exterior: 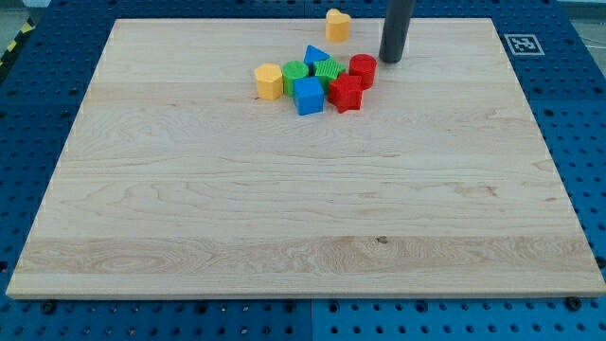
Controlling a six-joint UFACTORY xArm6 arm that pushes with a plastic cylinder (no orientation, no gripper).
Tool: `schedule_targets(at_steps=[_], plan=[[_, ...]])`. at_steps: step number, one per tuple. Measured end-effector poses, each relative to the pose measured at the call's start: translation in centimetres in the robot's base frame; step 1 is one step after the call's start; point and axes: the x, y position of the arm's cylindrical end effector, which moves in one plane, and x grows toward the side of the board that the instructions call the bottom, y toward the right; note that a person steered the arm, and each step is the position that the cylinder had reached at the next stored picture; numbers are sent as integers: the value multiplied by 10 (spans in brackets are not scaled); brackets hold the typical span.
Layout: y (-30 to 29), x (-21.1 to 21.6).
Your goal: Move the yellow heart to the top centre
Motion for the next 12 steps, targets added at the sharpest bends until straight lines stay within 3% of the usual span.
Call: schedule_targets(at_steps=[1, 2, 3, 7, 10, 12], plan=[[13, -32], [-9, -70], [-55, -70], [-70, -60], [-137, -60], [-122, -45]])
